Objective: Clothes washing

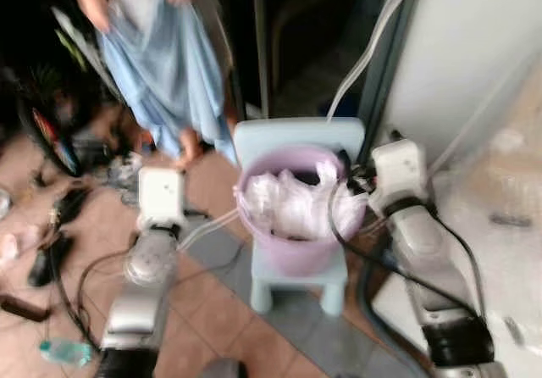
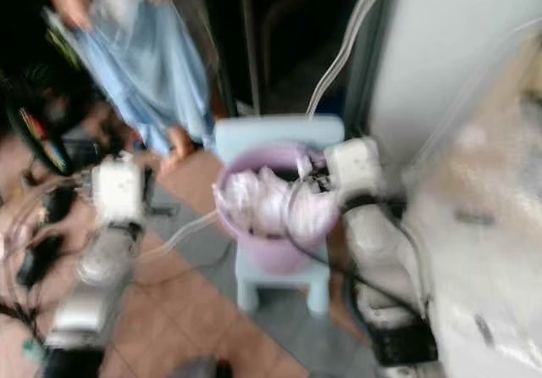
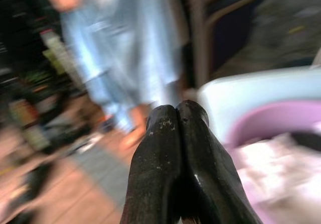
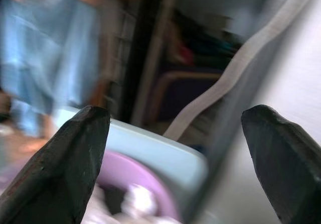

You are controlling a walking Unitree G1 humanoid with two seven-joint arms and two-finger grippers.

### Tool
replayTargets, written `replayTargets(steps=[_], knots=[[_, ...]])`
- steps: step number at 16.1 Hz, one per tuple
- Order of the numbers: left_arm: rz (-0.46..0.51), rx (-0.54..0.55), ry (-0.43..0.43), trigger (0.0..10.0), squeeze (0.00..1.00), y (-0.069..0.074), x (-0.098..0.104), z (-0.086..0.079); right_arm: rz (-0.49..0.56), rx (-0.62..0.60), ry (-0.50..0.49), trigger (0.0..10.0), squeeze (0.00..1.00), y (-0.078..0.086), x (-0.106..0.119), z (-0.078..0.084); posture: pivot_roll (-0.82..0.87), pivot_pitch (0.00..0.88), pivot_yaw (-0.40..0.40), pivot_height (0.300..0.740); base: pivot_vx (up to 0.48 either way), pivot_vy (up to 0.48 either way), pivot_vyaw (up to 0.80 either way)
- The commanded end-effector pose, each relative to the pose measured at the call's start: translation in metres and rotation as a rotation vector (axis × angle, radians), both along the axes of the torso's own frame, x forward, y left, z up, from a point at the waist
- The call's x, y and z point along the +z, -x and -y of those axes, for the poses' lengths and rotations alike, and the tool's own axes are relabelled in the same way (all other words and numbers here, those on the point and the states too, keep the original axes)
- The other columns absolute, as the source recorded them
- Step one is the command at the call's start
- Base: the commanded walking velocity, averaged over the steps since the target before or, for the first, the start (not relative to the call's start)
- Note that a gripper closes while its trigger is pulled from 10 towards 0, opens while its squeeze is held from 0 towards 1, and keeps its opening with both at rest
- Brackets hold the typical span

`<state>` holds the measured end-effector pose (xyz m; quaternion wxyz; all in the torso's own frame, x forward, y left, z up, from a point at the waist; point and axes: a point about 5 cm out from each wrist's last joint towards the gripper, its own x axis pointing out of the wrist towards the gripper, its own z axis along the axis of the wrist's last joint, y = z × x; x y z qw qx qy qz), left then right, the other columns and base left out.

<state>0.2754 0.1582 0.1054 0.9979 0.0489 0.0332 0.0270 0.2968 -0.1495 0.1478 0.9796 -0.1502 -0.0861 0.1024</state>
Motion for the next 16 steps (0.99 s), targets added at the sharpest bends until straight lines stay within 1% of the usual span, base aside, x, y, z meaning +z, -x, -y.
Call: replayTargets(steps=[1,2,4,7,9,10,11,12,13,15,16], knots=[[0.019,-0.013,0.003,10.0,0.00,0.000,0.005,0.003,-0.010,-0.014,0.019,10.0,0.00,-0.002,0.000,0.005,-0.03,0.000,0.091,0.740,0.000,0.000,0.80],[0.015,-0.016,0.001,10.0,0.00,0.002,0.003,0.002,-0.052,-0.053,-0.013,10.0,0.00,-0.004,-0.006,0.010,-0.03,0.000,0.088,0.740,0.000,0.000,0.00],[0.008,-0.015,-0.001,10.0,0.00,0.004,0.002,0.001,-0.096,-0.068,-0.011,10.0,0.00,-0.003,-0.015,0.012,-0.02,0.000,0.086,0.740,0.120,0.000,0.00],[-0.011,-0.013,0.002,10.0,0.00,0.007,-0.002,-0.002,-0.191,-0.098,-0.068,10.0,0.00,0.009,-0.040,0.015,-0.02,0.000,0.085,0.740,0.338,0.000,0.00],[-0.012,-0.015,0.002,10.0,0.00,0.007,-0.002,-0.002,-0.199,-0.107,-0.056,10.0,0.00,0.010,-0.042,0.014,-0.02,0.000,0.086,0.740,0.450,0.000,0.00],[-0.013,-0.018,0.002,10.0,0.00,0.008,-0.002,-0.002,-0.192,-0.124,-0.029,10.0,0.00,0.010,-0.042,0.013,-0.02,0.000,0.088,0.740,0.454,0.000,0.00],[-0.015,-0.022,0.002,10.0,0.00,0.007,-0.002,-0.001,-0.176,-0.157,0.026,10.0,0.00,0.007,-0.043,0.013,-0.02,0.000,0.088,0.740,0.454,0.000,0.00],[-0.016,-0.023,0.002,10.0,0.00,0.007,-0.002,-0.001,-0.203,-0.117,-0.066,10.0,0.00,0.006,-0.043,0.010,-0.02,0.000,0.089,0.740,0.450,0.000,0.00],[-0.015,-0.024,0.004,10.0,0.00,0.006,-0.002,0.000,-0.213,-0.112,-0.096,10.0,0.00,0.005,-0.043,0.009,-0.02,0.000,0.089,0.740,0.458,0.000,0.00],[-0.015,-0.026,0.004,10.0,0.00,0.006,-0.001,0.000,-0.230,-0.160,-0.084,10.0,0.00,0.003,-0.045,0.013,-0.02,0.000,0.089,0.740,0.416,0.000,0.00],[-0.016,-0.027,0.006,10.0,0.00,0.007,-0.001,0.000,-0.252,-0.146,-0.053,10.0,0.00,0.004,-0.048,0.014,-0.02,0.000,0.089,0.740,0.394,0.000,0.00]])
